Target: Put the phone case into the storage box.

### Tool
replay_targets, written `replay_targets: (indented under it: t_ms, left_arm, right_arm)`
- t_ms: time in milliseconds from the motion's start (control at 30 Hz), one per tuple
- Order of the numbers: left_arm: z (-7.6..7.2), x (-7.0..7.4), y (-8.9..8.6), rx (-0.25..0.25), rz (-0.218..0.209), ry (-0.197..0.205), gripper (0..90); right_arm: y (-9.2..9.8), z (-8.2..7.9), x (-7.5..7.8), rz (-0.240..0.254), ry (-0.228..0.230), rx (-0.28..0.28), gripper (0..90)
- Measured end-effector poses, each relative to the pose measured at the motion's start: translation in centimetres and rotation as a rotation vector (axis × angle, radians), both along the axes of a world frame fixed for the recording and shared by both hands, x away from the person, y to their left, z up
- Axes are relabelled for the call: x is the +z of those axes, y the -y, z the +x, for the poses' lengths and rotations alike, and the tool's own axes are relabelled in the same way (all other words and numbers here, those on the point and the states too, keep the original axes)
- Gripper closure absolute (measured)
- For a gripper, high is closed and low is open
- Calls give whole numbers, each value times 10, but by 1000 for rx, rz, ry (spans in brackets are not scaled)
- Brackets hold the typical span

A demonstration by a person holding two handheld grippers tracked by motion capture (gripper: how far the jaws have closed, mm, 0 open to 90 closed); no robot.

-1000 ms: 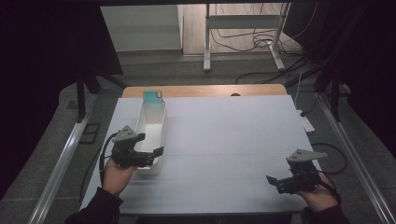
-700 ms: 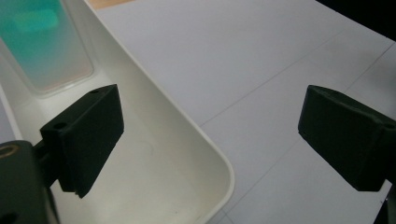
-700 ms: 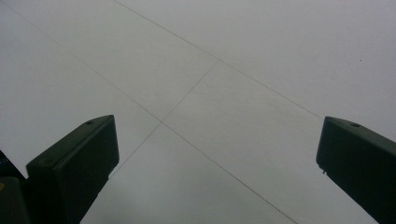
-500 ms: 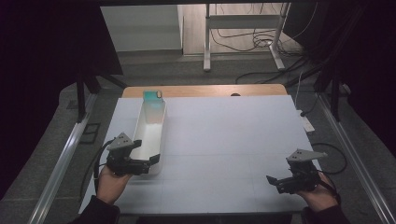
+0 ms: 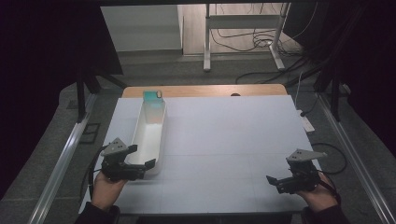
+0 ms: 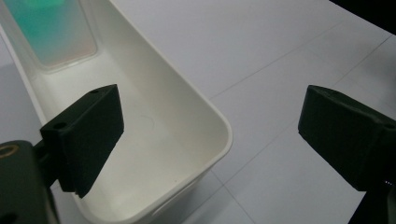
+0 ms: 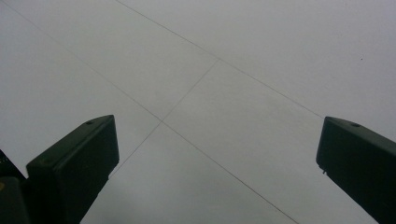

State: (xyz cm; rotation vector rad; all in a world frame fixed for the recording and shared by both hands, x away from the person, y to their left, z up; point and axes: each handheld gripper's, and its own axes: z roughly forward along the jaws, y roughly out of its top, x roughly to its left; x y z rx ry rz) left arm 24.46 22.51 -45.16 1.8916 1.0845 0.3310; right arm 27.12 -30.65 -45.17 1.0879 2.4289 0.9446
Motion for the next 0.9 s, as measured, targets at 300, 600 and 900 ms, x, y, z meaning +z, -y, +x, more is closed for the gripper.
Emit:
replay_targets:
  t_ms: [300, 600, 900]
  left_arm:
    - [-7, -3, -7, 7, -27, -6, 78]
    - [-15, -5, -10, 12, -16, -3, 78]
    - [-24, -7, -10, 16, 29, -5, 71]
  right_arm:
    - [-1, 1, -1, -5, -11, 7, 0]
    - [-4, 2, -2, -29, -29, 25, 0]
    - [-1, 1, -1, -6, -17, -6, 0]
